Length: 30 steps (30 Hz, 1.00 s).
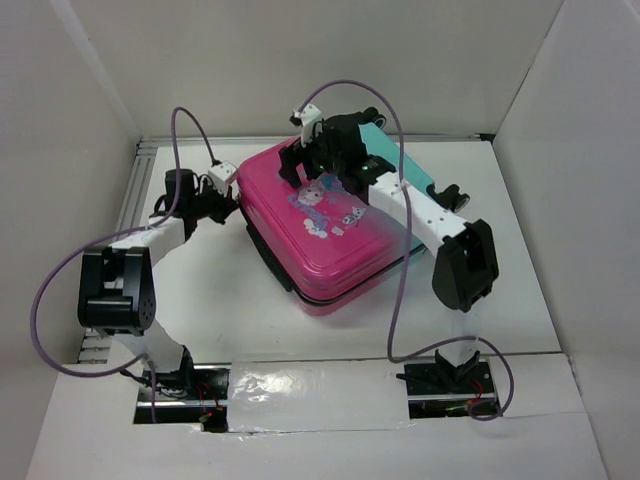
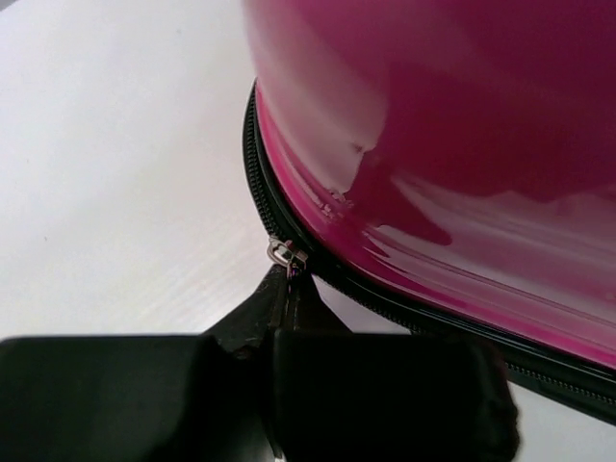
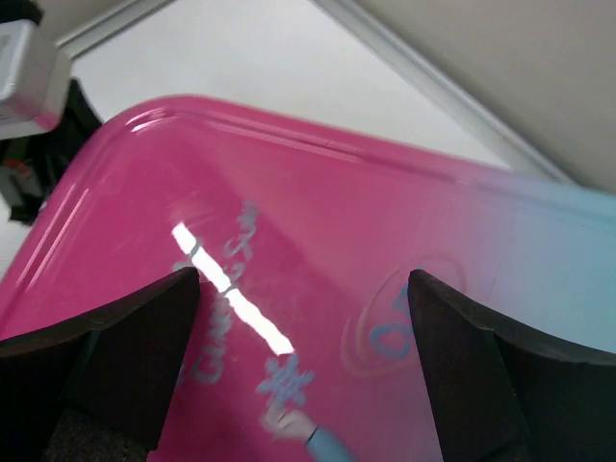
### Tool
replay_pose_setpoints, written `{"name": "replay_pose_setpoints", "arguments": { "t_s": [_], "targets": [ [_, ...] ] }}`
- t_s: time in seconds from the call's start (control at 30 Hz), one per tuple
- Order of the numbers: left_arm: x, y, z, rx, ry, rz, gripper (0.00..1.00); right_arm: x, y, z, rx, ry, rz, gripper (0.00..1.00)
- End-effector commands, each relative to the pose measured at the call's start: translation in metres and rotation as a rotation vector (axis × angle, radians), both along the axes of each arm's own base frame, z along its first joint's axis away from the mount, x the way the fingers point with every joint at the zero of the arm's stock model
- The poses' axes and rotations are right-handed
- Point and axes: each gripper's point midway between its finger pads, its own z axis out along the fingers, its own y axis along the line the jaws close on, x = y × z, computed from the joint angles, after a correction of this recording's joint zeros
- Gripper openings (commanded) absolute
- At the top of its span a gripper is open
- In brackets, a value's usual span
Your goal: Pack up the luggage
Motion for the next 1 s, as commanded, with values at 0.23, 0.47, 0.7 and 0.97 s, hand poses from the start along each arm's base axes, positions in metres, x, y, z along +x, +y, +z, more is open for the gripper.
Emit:
{"name": "replay_pose_setpoints", "arguments": {
  "t_s": [0.23, 0.47, 0.7, 0.97],
  "targets": [
    [-0.126, -0.133, 0.054, -0.145, -0.111, -0.335, 0.00, -0.184, 0.000, 0.062, 0.052, 0.028, 0.254, 0.95],
    [-0.170, -0.153, 0.051, -0.152, -0.125, -0.374, 0.00, -0.282, -0.017, 0.025, 0.024, 0.175, 0.326, 0.88],
    [-0.161, -0.160, 0.038, -0.112, -0.089, -0.389, 0.00, -0.339, -0.060, -0.062, -0.118, 0.347, 0.216, 0.77],
    [-0.150, -0.165, 0.018, -0.073, -0.025, -0.424, 0.00, -0.330, -0.092, -0.119, -0.279, 0.334, 0.003, 0.75]
  ]
}}
